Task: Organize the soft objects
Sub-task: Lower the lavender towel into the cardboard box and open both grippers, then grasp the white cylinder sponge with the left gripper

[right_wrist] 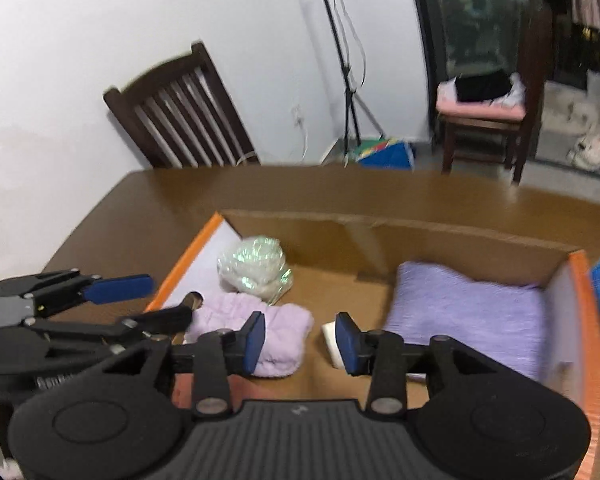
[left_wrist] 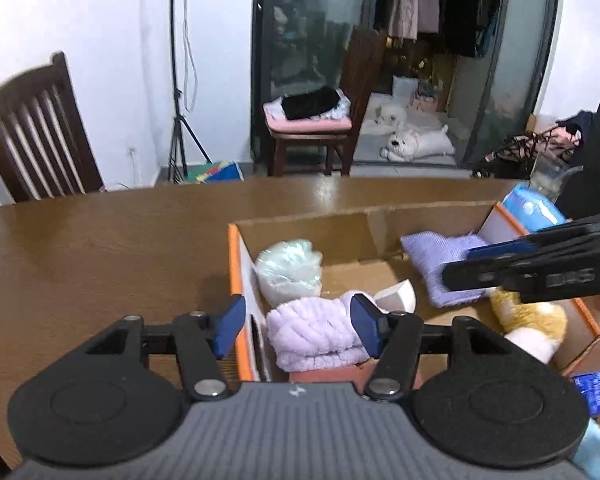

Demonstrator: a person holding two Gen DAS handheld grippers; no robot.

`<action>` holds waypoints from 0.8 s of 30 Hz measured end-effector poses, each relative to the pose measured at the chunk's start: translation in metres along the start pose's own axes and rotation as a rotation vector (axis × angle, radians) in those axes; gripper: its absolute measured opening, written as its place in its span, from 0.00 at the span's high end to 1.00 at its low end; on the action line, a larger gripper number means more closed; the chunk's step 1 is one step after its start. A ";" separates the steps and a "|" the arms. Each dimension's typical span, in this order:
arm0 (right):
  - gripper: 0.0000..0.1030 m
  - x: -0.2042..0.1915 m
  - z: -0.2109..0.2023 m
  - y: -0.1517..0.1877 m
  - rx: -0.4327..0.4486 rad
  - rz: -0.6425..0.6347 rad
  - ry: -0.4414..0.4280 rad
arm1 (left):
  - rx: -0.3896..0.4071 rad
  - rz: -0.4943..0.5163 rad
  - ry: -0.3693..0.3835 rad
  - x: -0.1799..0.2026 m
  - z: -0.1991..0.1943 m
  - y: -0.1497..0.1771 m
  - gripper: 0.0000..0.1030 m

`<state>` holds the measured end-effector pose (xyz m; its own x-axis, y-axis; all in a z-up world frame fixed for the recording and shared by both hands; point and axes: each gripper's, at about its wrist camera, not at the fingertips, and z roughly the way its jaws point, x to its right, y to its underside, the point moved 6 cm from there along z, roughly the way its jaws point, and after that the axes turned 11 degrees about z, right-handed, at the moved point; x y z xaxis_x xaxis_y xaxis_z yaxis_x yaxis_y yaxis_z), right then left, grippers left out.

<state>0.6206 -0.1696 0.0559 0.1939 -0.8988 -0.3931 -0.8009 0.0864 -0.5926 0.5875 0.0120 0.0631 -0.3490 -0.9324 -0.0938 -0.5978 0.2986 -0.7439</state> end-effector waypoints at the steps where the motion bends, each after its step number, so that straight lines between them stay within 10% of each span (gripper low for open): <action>1: 0.56 0.002 -0.016 0.000 0.020 -0.010 0.006 | 0.012 -0.012 0.000 0.000 -0.012 -0.001 0.42; 12: 0.42 0.035 -0.156 0.033 0.215 -0.054 0.082 | 0.159 -0.002 -0.060 0.036 -0.122 0.019 0.37; 18: 0.34 0.036 -0.202 0.110 0.354 -0.067 0.058 | 0.303 -0.023 -0.012 0.090 -0.172 0.097 0.30; 24: 0.22 0.035 -0.208 0.225 0.403 -0.115 0.101 | 0.237 -0.052 0.006 0.138 -0.185 0.192 0.28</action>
<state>0.3294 -0.2714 0.0554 0.1962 -0.9482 -0.2498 -0.4882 0.1264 -0.8635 0.2908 -0.0216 0.0297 -0.3267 -0.9439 -0.0480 -0.4297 0.1935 -0.8820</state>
